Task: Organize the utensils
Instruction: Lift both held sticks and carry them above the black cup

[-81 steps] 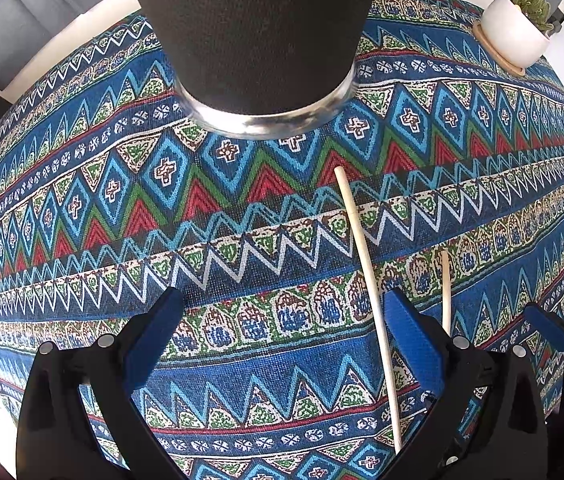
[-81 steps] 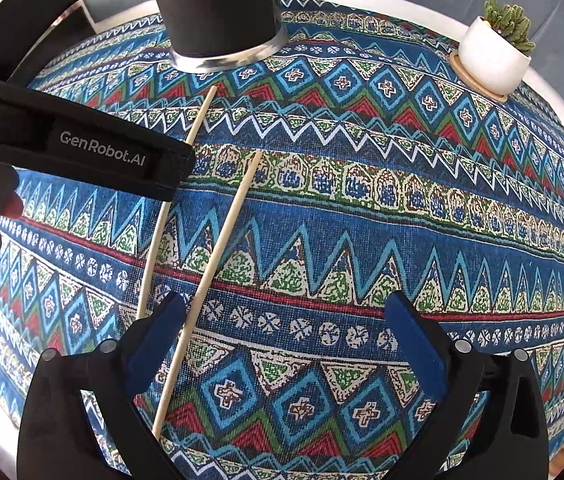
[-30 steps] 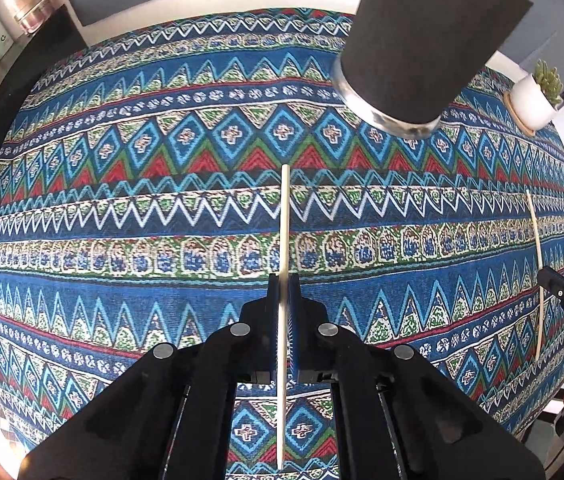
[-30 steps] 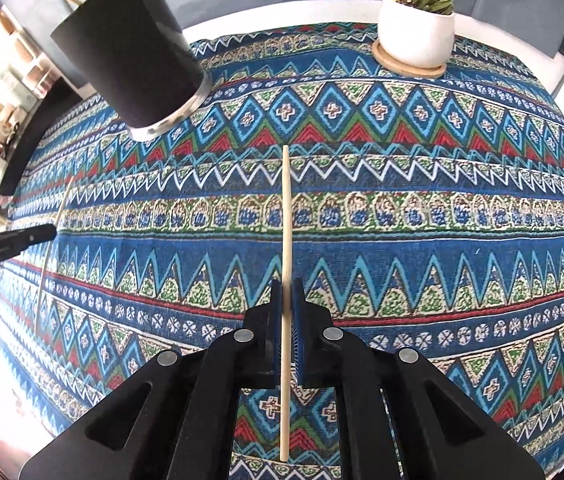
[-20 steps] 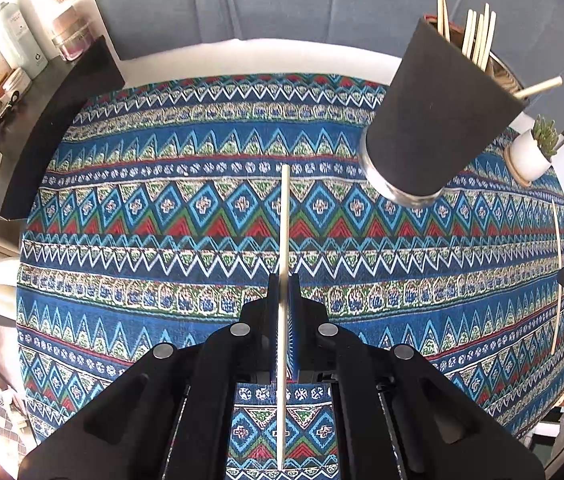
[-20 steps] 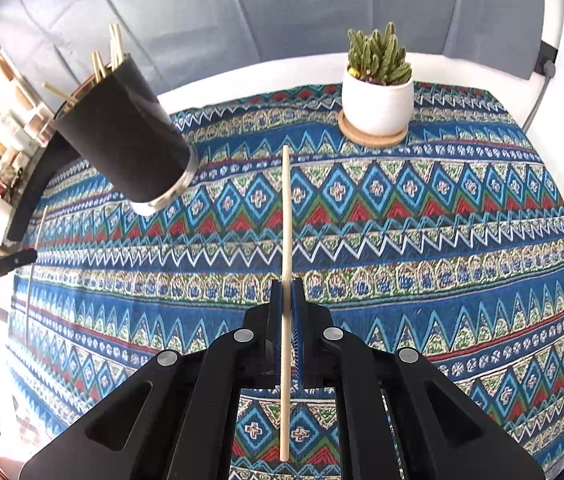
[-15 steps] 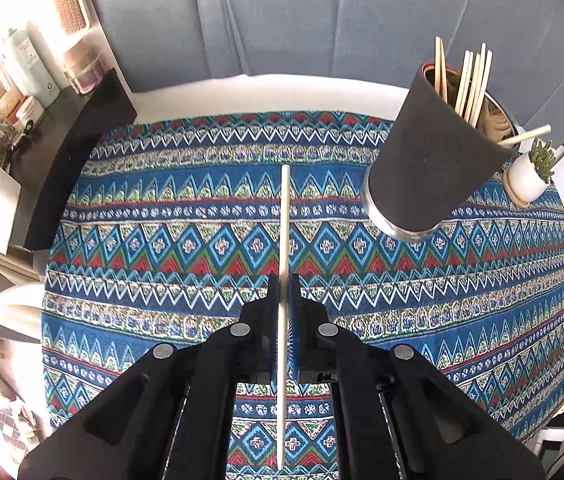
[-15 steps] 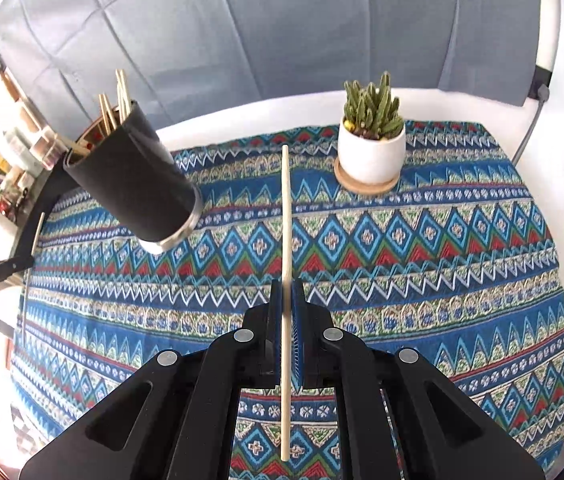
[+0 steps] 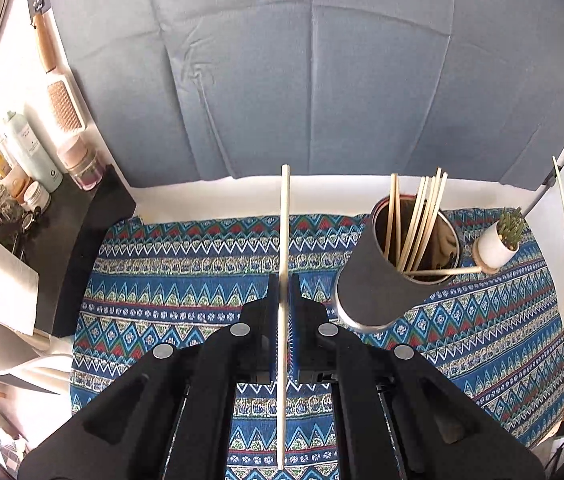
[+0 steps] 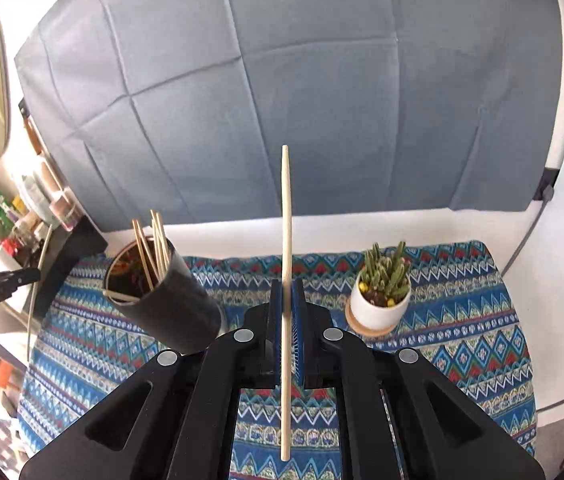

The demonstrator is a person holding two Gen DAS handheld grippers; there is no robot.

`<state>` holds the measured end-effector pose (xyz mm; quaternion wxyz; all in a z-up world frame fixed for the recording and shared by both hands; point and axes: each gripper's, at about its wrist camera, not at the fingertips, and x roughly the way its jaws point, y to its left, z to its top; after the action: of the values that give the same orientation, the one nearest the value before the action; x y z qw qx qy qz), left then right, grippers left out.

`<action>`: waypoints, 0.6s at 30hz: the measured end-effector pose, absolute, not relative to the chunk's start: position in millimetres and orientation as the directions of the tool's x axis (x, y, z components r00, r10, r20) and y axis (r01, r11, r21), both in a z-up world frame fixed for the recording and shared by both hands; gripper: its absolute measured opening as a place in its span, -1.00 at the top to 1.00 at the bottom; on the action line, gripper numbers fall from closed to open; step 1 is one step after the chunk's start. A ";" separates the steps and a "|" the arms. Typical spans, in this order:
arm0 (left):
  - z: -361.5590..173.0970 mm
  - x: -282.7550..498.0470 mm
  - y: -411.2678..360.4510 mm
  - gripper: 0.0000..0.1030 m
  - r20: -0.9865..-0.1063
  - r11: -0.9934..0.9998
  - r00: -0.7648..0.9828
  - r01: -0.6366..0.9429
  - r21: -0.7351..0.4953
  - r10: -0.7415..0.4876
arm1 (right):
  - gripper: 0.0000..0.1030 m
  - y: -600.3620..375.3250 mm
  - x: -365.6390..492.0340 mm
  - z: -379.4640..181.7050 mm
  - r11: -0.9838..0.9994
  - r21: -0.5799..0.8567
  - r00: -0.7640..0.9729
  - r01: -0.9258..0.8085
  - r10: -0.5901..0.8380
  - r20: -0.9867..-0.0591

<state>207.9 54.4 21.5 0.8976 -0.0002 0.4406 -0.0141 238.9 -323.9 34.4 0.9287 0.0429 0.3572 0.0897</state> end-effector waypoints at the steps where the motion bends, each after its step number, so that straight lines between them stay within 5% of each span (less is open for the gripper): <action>1: 25.2 210.3 51.9 0.91 -0.786 0.999 0.618 0.032 -0.016 -0.032 | 0.91 -321.0 242.9 38.9 0.977 0.154 0.735 -0.147 0.212 -0.644; 18: 66.0 252.3 11.0 0.91 -0.678 0.958 0.678 0.185 -0.217 -0.284 | 0.91 -263.0 271.4 76.8 0.875 0.275 0.813 -0.400 0.477 -0.334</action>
<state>252.3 11.0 66.0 0.9136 -0.0652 0.3802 -0.1286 271.4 -263.0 76.8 0.9473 0.0962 0.2000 0.2313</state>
